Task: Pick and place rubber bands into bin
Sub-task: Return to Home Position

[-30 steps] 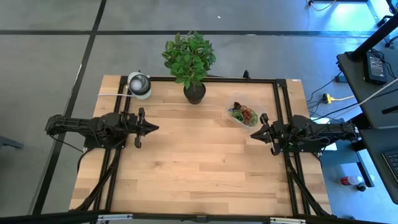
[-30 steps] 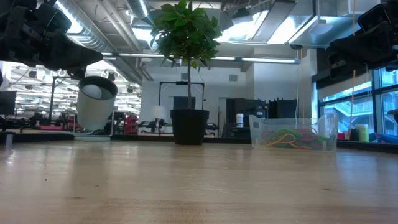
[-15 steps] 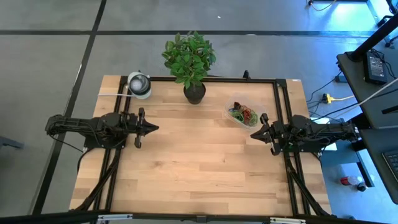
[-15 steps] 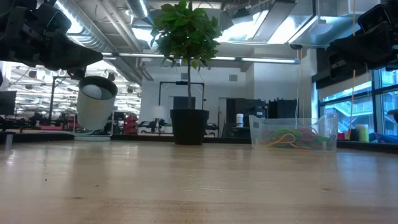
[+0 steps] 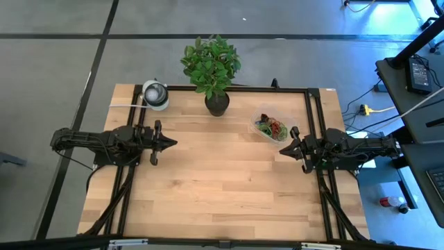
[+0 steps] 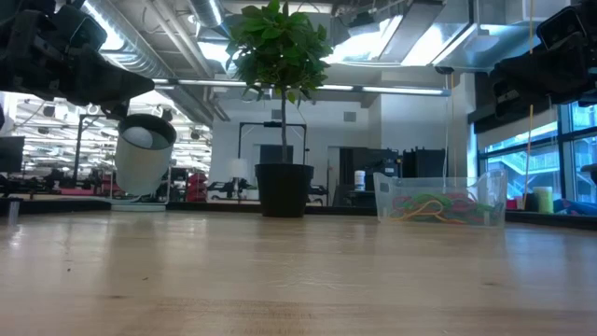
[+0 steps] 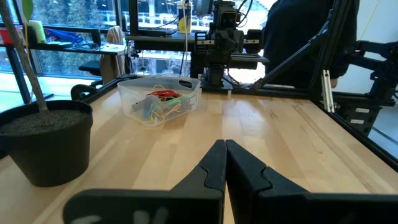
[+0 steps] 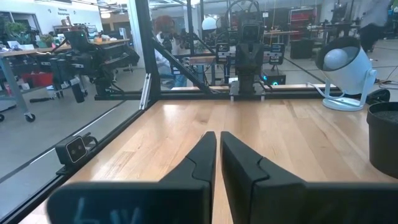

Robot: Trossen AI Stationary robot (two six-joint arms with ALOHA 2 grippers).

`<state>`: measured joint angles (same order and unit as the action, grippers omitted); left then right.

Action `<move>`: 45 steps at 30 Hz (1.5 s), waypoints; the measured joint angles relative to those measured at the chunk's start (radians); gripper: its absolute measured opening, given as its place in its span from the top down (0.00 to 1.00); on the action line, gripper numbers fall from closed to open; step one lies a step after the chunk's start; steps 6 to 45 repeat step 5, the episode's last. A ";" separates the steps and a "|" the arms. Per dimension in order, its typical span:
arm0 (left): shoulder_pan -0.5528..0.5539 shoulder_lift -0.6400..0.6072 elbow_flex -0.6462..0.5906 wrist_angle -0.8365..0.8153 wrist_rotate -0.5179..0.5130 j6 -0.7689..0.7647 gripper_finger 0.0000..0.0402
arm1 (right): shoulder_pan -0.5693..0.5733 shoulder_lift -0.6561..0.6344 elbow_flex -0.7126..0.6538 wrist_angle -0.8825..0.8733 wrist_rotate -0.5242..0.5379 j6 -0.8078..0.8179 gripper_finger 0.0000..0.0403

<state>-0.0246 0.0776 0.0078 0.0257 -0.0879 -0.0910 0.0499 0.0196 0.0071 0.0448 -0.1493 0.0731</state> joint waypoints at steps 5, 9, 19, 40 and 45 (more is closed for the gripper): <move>0.000 0.000 0.000 0.000 0.000 0.000 1.00 | 0.000 0.000 0.000 0.000 0.000 0.000 0.93; 0.000 0.000 0.000 0.000 0.000 0.000 1.00 | 0.000 0.000 0.000 0.000 0.000 0.000 0.93; 0.000 0.000 0.000 0.000 0.000 0.000 1.00 | 0.000 0.000 0.000 0.000 0.000 0.000 0.93; 0.000 0.000 0.000 0.000 0.000 0.000 1.00 | 0.000 0.000 0.000 0.000 0.000 0.000 0.93; 0.000 0.000 0.000 0.000 0.000 0.000 1.00 | 0.000 0.000 0.000 0.000 0.000 0.000 0.93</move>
